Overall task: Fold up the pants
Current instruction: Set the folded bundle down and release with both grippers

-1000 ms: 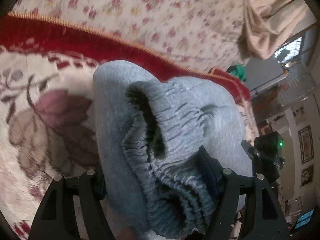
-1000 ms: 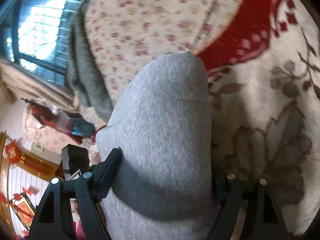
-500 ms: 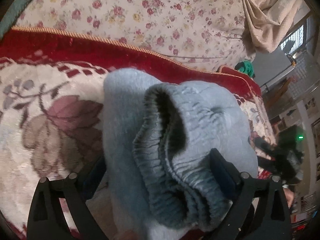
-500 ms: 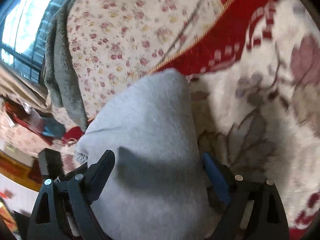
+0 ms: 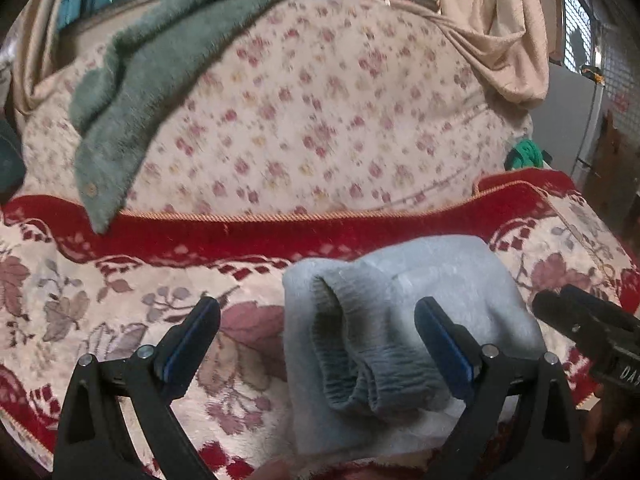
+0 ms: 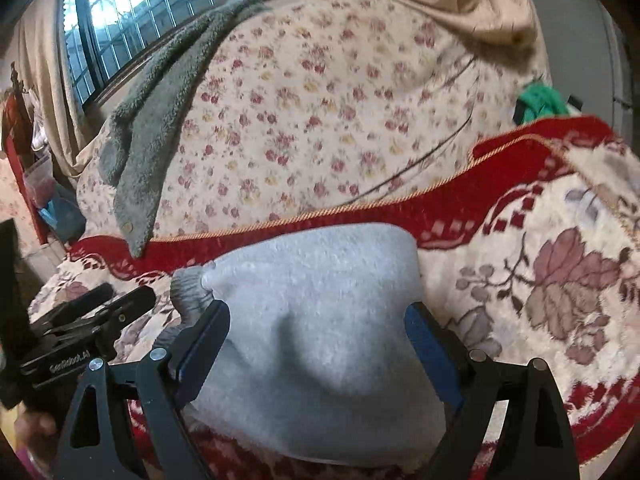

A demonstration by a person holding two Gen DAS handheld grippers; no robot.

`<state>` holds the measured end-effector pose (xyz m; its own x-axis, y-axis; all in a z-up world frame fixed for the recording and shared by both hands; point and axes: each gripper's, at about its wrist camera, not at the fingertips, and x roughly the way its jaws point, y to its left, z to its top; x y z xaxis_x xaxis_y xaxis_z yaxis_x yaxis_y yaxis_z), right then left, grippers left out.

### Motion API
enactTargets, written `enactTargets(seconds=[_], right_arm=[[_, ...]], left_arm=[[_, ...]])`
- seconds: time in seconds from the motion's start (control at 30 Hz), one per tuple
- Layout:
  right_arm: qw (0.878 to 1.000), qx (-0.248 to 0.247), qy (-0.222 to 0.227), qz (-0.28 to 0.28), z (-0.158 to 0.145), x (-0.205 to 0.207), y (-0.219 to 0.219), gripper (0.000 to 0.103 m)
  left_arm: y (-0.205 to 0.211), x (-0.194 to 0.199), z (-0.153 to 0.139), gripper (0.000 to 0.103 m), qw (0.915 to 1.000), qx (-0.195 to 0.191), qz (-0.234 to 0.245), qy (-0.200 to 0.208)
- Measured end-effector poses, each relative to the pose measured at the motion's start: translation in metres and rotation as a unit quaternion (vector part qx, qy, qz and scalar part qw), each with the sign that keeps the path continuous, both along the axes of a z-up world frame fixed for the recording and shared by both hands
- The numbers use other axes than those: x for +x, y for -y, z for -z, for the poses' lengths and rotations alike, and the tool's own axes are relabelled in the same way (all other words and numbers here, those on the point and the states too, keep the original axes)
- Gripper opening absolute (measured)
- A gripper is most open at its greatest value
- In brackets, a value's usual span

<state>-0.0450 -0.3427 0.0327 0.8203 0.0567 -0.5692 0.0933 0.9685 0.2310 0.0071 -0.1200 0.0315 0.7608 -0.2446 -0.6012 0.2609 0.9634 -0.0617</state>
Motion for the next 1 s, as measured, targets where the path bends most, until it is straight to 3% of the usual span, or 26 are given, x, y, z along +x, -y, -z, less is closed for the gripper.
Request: enactTargets(seconds=[0.13,1.0], right_arm=[[0.999,-0.032,-0.002,0.004,-0.002,-0.002,-0.01,0.093],[1.0,-0.024,-0.011,0.005,0.002,-0.01,-0.01,0.093]], left_arm=[[0.006,-0.01,-0.006,0.098,0.9998,0.007,-0.01,0.014],[0.024,-0.02,-0.002,0.098,1.0,0.009,0.003,0.003]])
